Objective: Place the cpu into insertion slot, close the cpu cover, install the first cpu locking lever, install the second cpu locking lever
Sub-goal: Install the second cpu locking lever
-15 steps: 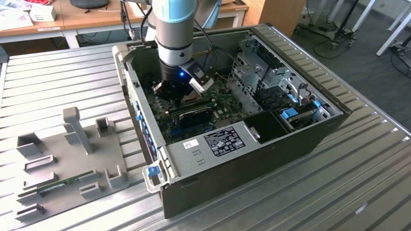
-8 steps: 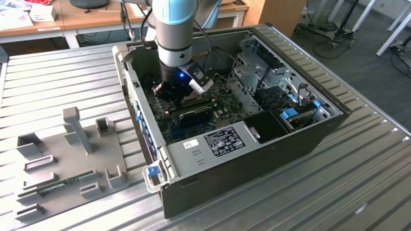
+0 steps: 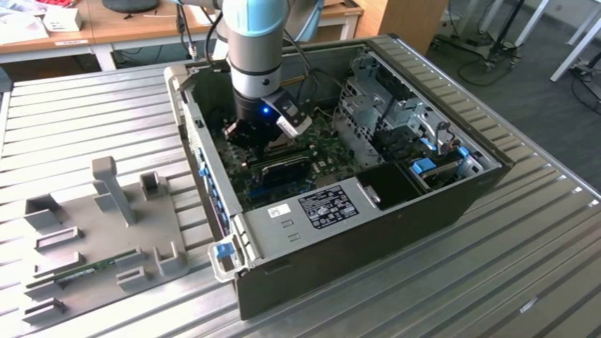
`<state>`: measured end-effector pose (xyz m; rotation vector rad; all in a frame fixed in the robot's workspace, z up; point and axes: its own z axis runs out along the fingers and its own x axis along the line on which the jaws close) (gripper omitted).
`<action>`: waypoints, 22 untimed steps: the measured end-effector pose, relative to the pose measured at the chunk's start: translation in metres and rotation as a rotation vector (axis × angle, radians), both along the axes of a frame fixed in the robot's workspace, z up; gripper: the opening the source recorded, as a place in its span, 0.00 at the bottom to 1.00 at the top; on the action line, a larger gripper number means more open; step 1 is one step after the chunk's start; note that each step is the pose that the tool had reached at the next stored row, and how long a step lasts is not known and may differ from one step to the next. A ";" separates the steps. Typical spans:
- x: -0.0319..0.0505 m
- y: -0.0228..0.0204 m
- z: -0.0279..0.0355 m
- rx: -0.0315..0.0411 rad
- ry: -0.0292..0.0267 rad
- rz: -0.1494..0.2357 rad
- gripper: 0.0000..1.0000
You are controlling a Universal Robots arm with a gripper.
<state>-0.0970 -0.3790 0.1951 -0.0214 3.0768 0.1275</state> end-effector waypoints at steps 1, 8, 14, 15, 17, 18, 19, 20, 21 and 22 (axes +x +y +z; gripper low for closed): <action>0.0000 0.0000 0.0008 0.0000 0.0000 0.000 0.11; 0.0000 0.0000 0.0111 -0.0001 0.0001 0.000 0.11; 0.0000 0.0000 0.0224 -0.0002 0.0003 0.000 0.11; 0.0000 0.0000 0.0223 0.0001 0.0000 0.000 0.11; 0.0000 0.0000 0.0223 0.0002 0.0000 0.000 0.11; 0.0000 0.0000 0.0224 0.0001 0.0000 0.000 0.11; 0.0004 0.0000 0.0224 0.0000 0.0001 0.000 0.11; 0.0013 0.0000 0.0224 -0.0001 0.0002 0.000 0.11; 0.0027 0.0000 0.0223 -0.0003 0.0003 0.000 0.11; 0.0047 0.0000 0.0221 -0.0002 0.0002 0.000 0.11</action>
